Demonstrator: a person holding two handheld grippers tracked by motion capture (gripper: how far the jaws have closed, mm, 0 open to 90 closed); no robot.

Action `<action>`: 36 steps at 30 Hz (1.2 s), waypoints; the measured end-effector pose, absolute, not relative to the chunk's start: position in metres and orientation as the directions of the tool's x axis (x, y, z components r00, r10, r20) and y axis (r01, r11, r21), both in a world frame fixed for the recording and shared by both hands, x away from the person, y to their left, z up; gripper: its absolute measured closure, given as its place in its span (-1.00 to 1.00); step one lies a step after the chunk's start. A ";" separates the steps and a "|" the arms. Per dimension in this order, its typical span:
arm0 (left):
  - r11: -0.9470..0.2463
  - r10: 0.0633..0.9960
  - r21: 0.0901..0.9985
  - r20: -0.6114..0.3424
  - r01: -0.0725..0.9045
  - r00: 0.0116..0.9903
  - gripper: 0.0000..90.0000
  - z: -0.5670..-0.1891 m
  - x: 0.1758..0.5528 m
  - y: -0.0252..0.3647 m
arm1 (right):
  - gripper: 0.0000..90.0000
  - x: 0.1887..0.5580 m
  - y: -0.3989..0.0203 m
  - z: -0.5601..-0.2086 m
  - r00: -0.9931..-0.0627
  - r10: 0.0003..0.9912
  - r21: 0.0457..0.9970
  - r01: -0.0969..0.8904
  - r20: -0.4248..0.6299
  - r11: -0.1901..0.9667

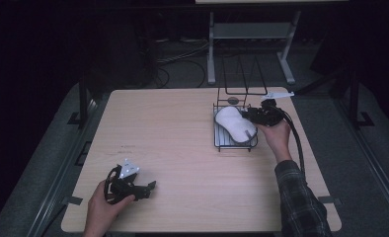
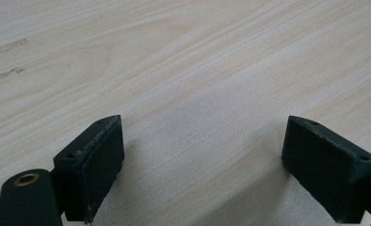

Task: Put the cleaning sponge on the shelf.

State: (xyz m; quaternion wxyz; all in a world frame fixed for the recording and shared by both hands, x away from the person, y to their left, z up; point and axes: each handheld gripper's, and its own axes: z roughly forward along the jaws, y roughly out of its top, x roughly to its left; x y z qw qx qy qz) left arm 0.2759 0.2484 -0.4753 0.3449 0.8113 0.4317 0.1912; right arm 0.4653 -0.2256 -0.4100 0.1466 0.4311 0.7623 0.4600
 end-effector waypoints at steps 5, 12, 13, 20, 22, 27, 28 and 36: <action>-0.389 0.832 0.725 0.012 0.569 0.554 -0.72 -0.475 0.276 0.248 | 0.69 0.461 -0.233 -0.408 -0.592 0.787 0.819 0.531 0.174 0.218; -0.389 0.832 0.725 0.013 0.569 0.554 -0.72 -0.475 0.276 0.248 | 0.99 0.451 -0.244 -0.412 -0.611 0.774 0.806 0.535 0.163 0.253; -0.389 0.832 0.725 0.012 0.569 0.554 -0.72 -0.475 0.276 0.248 | 0.99 0.450 -0.245 -0.413 -0.614 0.772 0.803 0.538 0.165 0.257; -0.389 0.832 0.725 0.012 0.569 0.554 -0.72 -0.475 0.276 0.248 | 0.99 0.440 -0.240 -0.423 -0.639 0.755 0.779 0.545 0.147 0.310; -0.389 0.832 0.725 0.012 0.569 0.554 -0.72 -0.475 0.276 0.248 | 0.99 0.437 -0.235 -0.427 -0.651 0.748 0.767 0.544 0.131 0.340; -0.390 0.832 0.725 0.013 0.569 0.554 -0.72 -0.475 0.276 0.248 | 0.99 0.433 -0.227 -0.432 -0.676 0.727 0.752 0.540 0.120 0.379; -0.389 0.832 0.725 0.012 0.569 0.554 -0.72 -0.475 0.276 0.248 | 0.99 0.432 -0.226 -0.433 -0.683 0.720 0.754 0.536 0.123 0.379; -0.389 0.832 0.724 0.013 0.569 0.554 -0.72 -0.475 0.276 0.248 | 0.99 0.423 -0.218 -0.432 -0.714 0.690 0.750 0.520 0.119 0.408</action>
